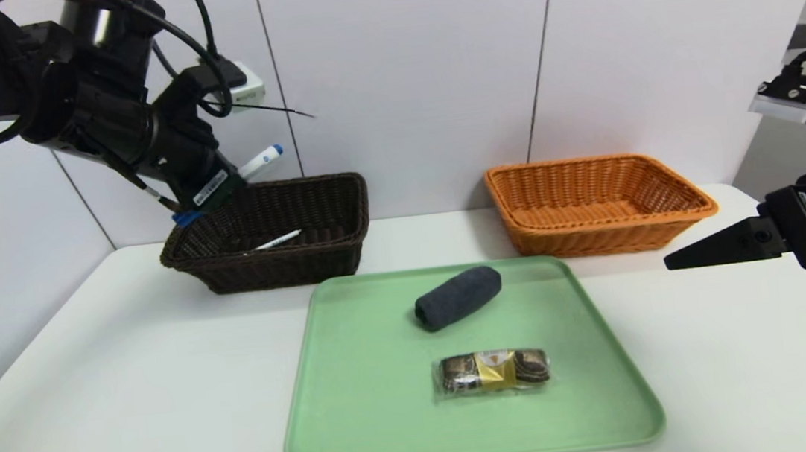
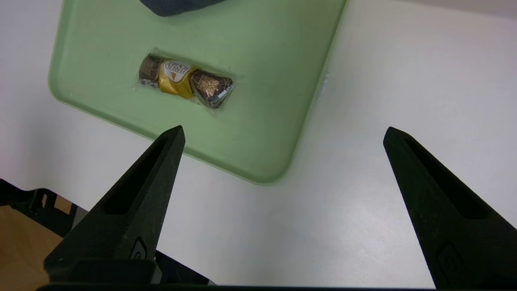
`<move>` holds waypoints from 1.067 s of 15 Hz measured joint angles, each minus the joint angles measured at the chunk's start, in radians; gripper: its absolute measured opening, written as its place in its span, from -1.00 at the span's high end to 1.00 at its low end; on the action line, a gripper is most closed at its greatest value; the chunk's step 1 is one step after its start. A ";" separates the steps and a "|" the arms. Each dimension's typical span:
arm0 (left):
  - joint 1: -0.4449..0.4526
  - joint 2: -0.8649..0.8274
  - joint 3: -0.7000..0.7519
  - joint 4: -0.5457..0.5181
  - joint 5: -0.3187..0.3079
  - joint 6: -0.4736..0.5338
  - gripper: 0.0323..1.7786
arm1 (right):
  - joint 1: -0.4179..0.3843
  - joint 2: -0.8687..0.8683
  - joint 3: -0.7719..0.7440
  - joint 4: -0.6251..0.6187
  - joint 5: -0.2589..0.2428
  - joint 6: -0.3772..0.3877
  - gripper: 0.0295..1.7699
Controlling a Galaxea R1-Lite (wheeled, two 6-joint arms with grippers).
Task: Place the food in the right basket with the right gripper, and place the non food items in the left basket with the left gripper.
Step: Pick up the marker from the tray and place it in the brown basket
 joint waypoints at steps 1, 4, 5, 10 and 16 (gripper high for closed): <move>0.004 0.011 0.001 0.000 -0.002 0.064 0.86 | 0.000 0.000 0.000 0.000 0.001 -0.001 -0.92; 0.007 0.045 0.001 -0.017 -0.003 0.270 0.86 | 0.000 0.002 0.000 -0.001 0.000 -0.001 -0.92; 0.008 0.060 0.001 -0.027 -0.001 0.340 0.86 | 0.001 0.002 0.000 -0.001 0.000 -0.001 -0.92; 0.008 0.176 0.001 -0.144 0.040 0.425 0.86 | 0.003 0.005 0.006 -0.001 0.005 0.000 -0.92; 0.008 0.261 -0.002 -0.151 0.040 0.404 0.56 | 0.001 0.008 0.021 -0.001 0.005 0.001 -0.92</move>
